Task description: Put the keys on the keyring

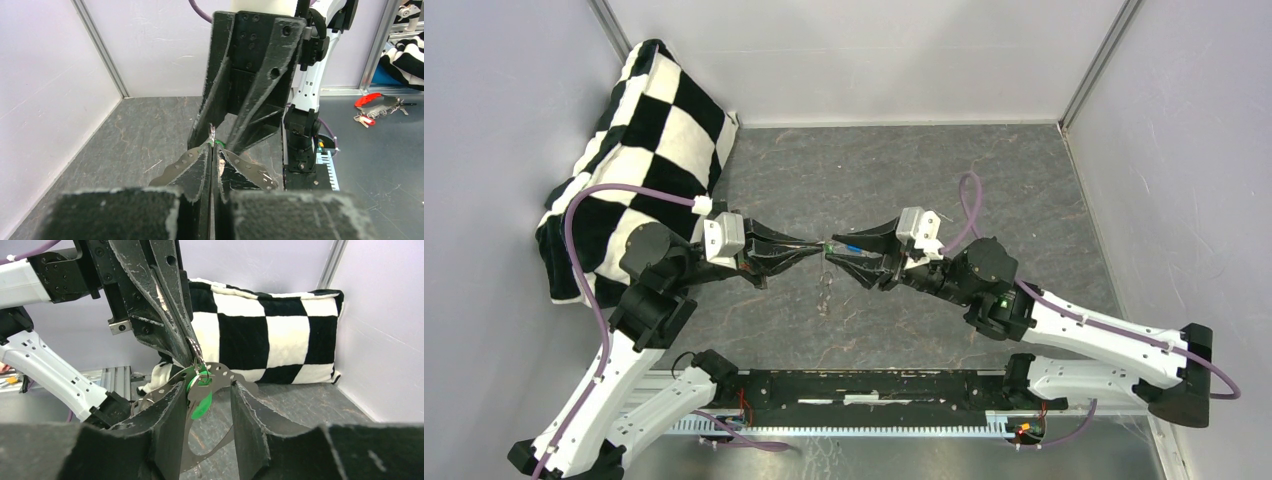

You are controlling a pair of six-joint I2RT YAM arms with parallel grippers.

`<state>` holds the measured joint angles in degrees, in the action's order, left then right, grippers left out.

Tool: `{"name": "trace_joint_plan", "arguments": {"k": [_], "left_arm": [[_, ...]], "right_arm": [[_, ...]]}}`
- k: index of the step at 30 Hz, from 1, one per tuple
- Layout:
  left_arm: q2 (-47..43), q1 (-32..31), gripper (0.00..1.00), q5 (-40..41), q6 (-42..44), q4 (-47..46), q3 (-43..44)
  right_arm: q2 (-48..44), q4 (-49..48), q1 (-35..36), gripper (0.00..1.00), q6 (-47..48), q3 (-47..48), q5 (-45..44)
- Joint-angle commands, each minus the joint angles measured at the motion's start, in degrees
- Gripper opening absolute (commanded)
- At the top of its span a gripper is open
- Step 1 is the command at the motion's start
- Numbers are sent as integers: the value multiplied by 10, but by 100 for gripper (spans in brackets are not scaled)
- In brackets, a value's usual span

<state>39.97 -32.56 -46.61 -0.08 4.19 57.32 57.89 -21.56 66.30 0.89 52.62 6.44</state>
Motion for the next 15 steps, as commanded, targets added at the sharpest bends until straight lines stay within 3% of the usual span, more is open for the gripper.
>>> {"name": "trace_joint_plan", "arguments": {"k": [1, 3, 5, 15], "left_arm": [[-2, 1, 2, 3, -3, -17, 20], [-4, 1, 2, 5, 4, -8, 23], [-7, 0, 2, 7, 14, -5, 23], [-11, 1, 2, 10, 42, 4, 17]], "right_arm": [[13, -33, 10, 34, 12, 9, -31], [8, -31, 11, 14, 14, 6, -41], [-2, -22, 11, 6, 12, 2, -53], [-45, 58, 14, 4, 10, -3, -49]]}}
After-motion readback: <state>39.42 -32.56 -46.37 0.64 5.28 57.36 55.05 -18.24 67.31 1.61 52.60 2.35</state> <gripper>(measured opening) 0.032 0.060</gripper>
